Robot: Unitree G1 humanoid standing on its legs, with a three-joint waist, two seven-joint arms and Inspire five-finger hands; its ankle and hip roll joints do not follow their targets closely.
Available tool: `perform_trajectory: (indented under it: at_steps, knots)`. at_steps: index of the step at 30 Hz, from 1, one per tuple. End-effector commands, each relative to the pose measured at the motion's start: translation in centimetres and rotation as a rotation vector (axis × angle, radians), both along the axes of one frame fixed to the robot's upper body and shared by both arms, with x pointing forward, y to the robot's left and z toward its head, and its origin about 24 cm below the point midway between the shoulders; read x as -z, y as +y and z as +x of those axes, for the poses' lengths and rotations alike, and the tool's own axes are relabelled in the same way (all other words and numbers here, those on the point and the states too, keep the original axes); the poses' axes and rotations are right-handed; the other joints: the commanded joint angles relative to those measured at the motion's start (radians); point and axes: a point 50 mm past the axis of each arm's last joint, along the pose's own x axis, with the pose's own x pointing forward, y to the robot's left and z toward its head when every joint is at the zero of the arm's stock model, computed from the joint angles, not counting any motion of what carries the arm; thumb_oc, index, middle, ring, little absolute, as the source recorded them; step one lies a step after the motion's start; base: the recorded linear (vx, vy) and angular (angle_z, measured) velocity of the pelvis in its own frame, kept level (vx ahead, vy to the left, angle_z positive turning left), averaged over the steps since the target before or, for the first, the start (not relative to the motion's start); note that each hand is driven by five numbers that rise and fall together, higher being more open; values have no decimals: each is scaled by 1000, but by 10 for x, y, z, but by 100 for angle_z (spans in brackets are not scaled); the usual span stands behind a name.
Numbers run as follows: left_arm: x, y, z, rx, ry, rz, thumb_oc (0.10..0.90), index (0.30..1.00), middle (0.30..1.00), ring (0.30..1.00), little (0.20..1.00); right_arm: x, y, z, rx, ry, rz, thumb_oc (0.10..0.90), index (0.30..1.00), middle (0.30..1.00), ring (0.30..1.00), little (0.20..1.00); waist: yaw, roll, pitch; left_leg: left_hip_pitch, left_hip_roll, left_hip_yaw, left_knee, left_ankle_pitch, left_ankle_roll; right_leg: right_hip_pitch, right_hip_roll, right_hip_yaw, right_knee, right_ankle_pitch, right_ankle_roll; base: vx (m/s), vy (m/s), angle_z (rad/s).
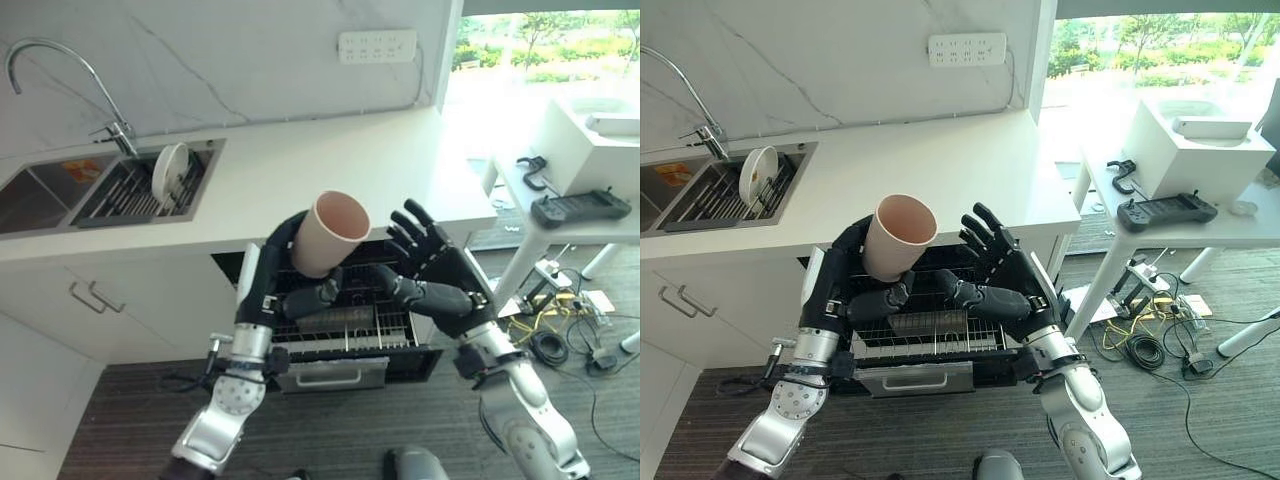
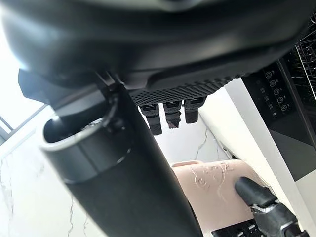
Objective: Place the dishes in the dishwasher.
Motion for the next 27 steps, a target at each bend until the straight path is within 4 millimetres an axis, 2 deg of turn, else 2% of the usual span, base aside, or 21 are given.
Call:
perform_trajectory:
  at_steps: [1, 9, 18, 27]
  knots:
    - [-51, -3, 5, 26, -304, -29, 400, 300, 300, 300, 300, -54, 12, -3, -40, -288, 94, 800, 900, 900, 900, 900, -2, -49, -42, -3, 31, -9, 112, -149, 38, 161, -47, 18, -221, 64, 116, -32, 29, 1]
    - [-52, -21, 8, 73, -312, -9, 400, 300, 300, 300, 300, -60, 22, -2, 19, -307, 46, 800, 900, 900, 900, 900, -11, -52, -41, 4, 24, 3, 112, -162, 48, 155, -52, 33, -221, 71, 126, -48, 22, -2]
    - [-51, -32, 8, 118, -301, -5, 400, 300, 300, 300, 300, -61, 28, 2, 53, -278, 83, 800, 900, 900, 900, 900, -11, -54, -42, 8, 20, 9, 112, -170, 56, 153, -52, 44, -221, 72, 130, -9, 7, -2]
    - [-44, -48, 6, 192, -241, -18, 400, 300, 300, 300, 300, -76, 30, -1, 101, -328, 146, 800, 900, 900, 900, 900, -9, -58, -39, 8, 16, 16, 112, -175, 63, 146, -55, 50, -221, 77, 133, -8, 7, -2]
